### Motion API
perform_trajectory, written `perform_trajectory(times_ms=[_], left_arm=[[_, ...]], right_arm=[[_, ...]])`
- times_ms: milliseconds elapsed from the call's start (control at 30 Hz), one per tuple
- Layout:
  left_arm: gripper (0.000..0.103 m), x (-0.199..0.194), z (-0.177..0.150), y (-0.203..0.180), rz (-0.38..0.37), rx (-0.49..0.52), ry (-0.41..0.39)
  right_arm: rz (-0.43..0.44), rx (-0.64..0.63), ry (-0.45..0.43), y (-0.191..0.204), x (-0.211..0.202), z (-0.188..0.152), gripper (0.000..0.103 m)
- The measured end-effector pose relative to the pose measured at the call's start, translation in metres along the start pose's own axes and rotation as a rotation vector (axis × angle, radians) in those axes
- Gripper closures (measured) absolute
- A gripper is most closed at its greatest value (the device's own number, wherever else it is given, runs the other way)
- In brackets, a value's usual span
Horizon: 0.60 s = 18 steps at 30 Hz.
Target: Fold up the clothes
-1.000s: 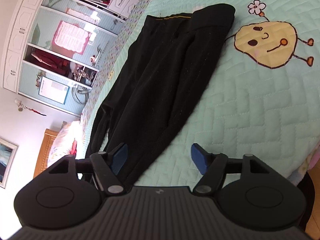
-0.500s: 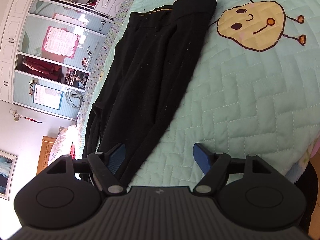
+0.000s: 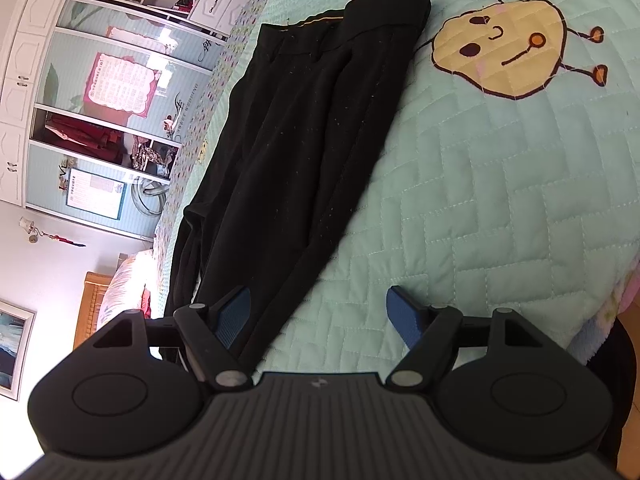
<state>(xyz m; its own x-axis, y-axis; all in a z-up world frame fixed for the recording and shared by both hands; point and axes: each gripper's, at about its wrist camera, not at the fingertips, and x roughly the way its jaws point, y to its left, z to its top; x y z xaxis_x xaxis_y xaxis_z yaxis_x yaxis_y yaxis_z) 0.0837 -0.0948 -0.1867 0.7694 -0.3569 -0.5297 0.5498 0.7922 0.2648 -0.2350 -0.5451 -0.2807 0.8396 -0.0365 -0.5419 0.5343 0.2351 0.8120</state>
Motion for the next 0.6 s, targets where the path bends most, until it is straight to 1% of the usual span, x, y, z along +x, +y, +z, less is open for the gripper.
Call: perform_trajectory(times_ms=[67, 267, 400, 500, 567, 600], left_arm=[[0.025, 0.007, 0.002, 0.01, -0.069, -0.033, 0.019], [0.024, 0.035, 0.008, 0.042, -0.21, -0.172, 0.11], [0.024, 0.043, 0.008, 0.05, -0.266, -0.223, 0.132], [0.024, 0.05, 0.009, 0.051, -0.325, -0.236, 0.17], [0.024, 0.049, 0.008, 0.051, -0.329, -0.234, 0.176], [0.026, 0.049, 0.007, 0.052, -0.315, -0.247, 0.17]], right_arm=[[-0.002, -0.001, 0.002, 0.001, 0.0, 0.0, 0.027], [-0.002, 0.01, 0.005, 0.0, -0.003, -0.002, 0.027], [-0.008, 0.01, 0.006, 0.001, -0.003, -0.003, 0.027], [-0.016, 0.005, 0.009, 0.001, -0.002, -0.003, 0.027], [-0.02, 0.002, 0.01, 0.002, -0.002, -0.004, 0.026], [-0.022, 0.001, 0.01, 0.002, -0.002, -0.004, 0.026]])
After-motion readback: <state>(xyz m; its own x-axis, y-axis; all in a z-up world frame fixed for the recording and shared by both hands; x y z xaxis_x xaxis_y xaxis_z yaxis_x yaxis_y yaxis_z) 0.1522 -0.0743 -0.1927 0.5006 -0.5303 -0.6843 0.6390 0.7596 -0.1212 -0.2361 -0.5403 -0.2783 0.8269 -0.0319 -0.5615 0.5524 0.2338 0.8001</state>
